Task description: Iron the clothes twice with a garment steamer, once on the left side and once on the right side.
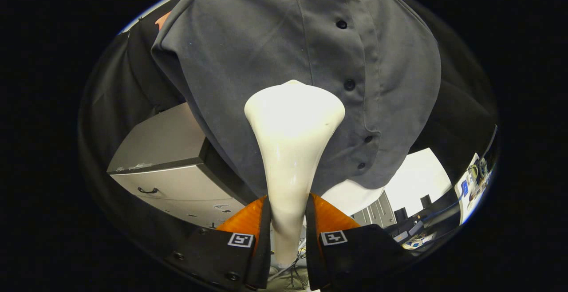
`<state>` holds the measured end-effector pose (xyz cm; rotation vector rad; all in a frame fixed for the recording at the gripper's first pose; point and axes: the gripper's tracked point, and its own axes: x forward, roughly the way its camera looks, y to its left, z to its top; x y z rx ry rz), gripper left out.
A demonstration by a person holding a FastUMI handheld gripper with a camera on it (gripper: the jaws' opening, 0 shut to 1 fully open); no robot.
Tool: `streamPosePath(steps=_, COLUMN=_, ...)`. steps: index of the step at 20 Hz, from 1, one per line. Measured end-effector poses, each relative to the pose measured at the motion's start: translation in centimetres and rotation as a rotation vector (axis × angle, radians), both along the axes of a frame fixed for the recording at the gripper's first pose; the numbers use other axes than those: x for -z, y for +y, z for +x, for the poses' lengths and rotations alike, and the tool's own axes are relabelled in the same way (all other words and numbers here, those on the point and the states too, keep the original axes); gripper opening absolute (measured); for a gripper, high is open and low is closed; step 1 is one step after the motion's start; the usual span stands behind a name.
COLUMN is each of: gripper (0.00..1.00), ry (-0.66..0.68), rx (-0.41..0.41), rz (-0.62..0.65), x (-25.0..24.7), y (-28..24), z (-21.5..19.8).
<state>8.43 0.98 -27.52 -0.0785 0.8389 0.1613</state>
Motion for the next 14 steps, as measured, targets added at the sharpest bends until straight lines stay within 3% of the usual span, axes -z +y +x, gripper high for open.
streamPosePath(steps=14, gripper=0.41, ry=0.111, rx=0.014, rz=0.006, x=6.8, y=-2.2, z=-2.0)
